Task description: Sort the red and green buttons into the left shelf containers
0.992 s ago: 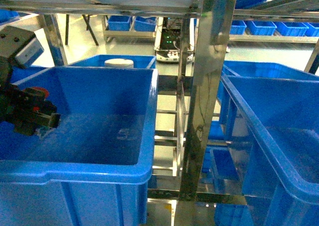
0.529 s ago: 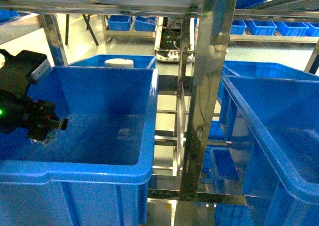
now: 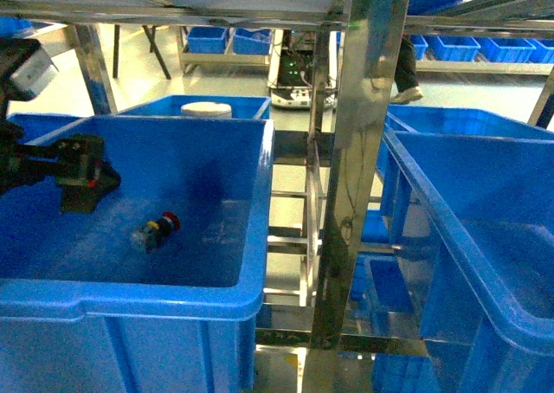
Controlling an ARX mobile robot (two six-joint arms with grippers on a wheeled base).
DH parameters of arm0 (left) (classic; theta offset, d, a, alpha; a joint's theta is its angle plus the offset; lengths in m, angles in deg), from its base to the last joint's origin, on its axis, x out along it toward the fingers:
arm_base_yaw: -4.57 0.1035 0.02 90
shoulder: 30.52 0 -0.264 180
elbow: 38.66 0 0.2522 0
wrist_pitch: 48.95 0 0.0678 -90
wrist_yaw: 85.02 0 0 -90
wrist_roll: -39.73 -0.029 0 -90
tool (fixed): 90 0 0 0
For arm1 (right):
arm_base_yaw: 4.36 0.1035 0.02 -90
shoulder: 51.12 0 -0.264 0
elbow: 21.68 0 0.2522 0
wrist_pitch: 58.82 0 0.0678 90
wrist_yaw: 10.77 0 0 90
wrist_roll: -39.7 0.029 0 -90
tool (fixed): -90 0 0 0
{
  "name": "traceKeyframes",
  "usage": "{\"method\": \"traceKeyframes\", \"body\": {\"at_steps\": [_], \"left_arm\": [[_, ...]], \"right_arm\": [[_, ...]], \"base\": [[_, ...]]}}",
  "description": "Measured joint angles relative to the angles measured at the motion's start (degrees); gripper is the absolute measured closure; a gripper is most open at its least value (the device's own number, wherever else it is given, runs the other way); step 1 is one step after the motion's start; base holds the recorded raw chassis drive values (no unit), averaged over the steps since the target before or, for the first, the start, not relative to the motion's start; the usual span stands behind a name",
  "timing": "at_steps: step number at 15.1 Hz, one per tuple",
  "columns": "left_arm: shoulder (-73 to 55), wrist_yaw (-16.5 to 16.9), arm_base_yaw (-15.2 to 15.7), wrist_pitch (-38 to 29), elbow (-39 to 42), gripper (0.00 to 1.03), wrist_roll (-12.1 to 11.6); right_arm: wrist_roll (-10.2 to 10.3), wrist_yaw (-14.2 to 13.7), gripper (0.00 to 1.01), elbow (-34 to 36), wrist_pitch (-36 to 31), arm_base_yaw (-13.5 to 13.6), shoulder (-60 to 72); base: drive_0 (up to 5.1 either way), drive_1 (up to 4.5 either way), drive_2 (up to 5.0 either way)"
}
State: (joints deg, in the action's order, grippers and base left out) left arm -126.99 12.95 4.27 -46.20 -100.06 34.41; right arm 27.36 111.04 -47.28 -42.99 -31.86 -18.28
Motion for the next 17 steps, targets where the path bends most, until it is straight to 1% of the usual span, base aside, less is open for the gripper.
{"method": "traceKeyframes", "body": {"at_steps": [1, 3, 4, 5, 6, 8, 9, 11, 13, 14, 15, 16, 17], "left_arm": [[3.74, 0.0, 0.94, 2.51, 2.47, 0.05, -0.33], [11.06, 1.31, 4.09, 4.74, 7.98, 0.05, -0.79], [15.67, 2.97, 5.55, 4.7, 10.47, 0.05, -0.63], [20.02, 5.88, 6.58, 5.33, 11.91, 0.05, 0.59], [26.18, 7.93, 6.86, 3.1, 14.4, 0.05, 1.86], [37.03, 8.0, 7.26, 6.86, 17.86, 0.05, 6.36], [40.76, 8.09, 7.26, 7.72, 19.26, 0.05, 8.39], [41.05, 8.02, 7.5, 7.26, 19.12, 0.05, 9.88], [40.7, 8.17, 7.34, 7.43, 19.12, 0.05, 9.97], [40.61, 2.97, 5.9, -6.99, 23.19, 0.13, 8.74], [42.29, -2.14, 5.22, -17.81, 29.18, 0.26, 7.5], [44.17, -3.52, 4.5, -23.89, 33.7, 0.38, 6.64], [46.56, -7.04, 2.16, -25.55, 35.39, 0.51, 6.38]], "right_arm": [[0.0, 0.0, 0.03, 0.0, 0.0, 0.0, 0.0], [0.0, 0.0, 0.03, 0.0, 0.0, 0.0, 0.0], [0.0, 0.0, 0.03, 0.0, 0.0, 0.0, 0.0], [0.0, 0.0, 0.03, 0.0, 0.0, 0.0, 0.0], [0.0, 0.0, 0.03, 0.0, 0.0, 0.0, 0.0], [0.0, -0.02, 0.03, 0.0, 0.0, 0.0, 0.0], [0.0, -0.02, 0.03, 0.0, 0.0, 0.0, 0.02], [0.0, -0.02, 0.03, 0.0, -0.04, 0.07, 0.0], [0.09, -0.07, 0.03, 0.04, -0.48, 0.07, 0.04], [3.63, -5.42, 0.14, 4.63, -15.13, 2.14, -2.12], [7.37, -8.98, 0.27, 8.87, -22.38, 5.53, -6.27], [9.35, -12.07, 0.39, 9.6, -22.97, 8.57, -8.76], [10.47, -14.88, 0.52, 9.62, -21.0, 11.02, -11.39]], "base": [[0.0, 0.0, 0.0], [0.0, 0.0, 0.0], [0.0, 0.0, 0.0], [0.0, 0.0, 0.0], [0.0, 0.0, 0.0], [0.0, 0.0, 0.0], [0.0, 0.0, 0.0], [0.0, 0.0, 0.0], [0.0, 0.0, 0.0], [0.0, 0.0, 0.0], [0.0, 0.0, 0.0], [0.0, 0.0, 0.0], [0.0, 0.0, 0.0]]}}
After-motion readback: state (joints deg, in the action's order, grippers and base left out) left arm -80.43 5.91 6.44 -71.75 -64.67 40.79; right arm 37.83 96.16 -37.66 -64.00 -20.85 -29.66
